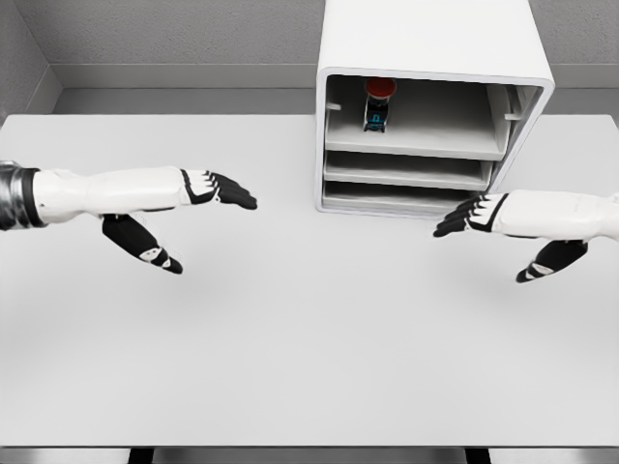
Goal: Slide open multi-storey tabletop storage cabinets and put open load switch and slide close multi-storey tabletop storage cabinets
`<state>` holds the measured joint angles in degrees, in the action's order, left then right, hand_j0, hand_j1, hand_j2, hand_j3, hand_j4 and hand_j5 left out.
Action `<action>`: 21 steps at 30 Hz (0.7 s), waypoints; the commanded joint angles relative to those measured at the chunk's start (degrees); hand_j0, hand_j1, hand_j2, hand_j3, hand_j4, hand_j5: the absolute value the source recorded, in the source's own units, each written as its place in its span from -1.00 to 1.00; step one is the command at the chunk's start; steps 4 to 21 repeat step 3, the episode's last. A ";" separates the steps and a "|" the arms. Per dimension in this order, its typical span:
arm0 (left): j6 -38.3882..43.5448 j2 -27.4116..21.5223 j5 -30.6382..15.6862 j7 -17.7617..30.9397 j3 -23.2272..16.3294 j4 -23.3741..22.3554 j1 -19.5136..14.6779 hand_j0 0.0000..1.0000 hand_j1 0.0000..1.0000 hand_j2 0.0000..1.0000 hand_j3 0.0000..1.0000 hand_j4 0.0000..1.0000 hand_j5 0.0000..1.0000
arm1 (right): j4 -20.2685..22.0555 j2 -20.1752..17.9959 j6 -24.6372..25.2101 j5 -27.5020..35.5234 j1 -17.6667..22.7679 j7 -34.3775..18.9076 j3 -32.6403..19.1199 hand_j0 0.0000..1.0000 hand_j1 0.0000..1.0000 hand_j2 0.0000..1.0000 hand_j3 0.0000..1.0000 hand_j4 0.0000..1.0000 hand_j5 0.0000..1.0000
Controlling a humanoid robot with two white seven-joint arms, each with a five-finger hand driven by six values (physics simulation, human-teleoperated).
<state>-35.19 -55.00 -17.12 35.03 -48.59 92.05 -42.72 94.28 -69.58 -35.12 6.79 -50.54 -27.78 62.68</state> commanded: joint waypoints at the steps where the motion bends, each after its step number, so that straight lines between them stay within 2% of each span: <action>1: 0.19 -0.11 -0.46 -0.03 0.25 -3.36 0.18 1.00 1.00 1.00 1.00 1.00 1.00 | -0.15 -0.65 0.12 0.51 -0.09 0.01 -0.19 1.00 1.00 1.00 1.00 1.00 1.00; 3: 0.19 -0.11 -0.46 -0.03 0.25 -4.51 0.27 1.00 1.00 1.00 1.00 1.00 1.00 | -0.06 -0.56 0.12 0.33 -0.18 -0.69 0.17 1.00 1.00 1.00 1.00 1.00 1.00; 21: 0.19 -0.11 -0.46 -0.03 0.25 -4.51 0.27 1.00 1.00 1.00 1.00 1.00 1.00 | -0.06 -0.56 0.12 0.33 -0.18 -0.69 0.17 1.00 1.00 1.00 1.00 1.00 1.00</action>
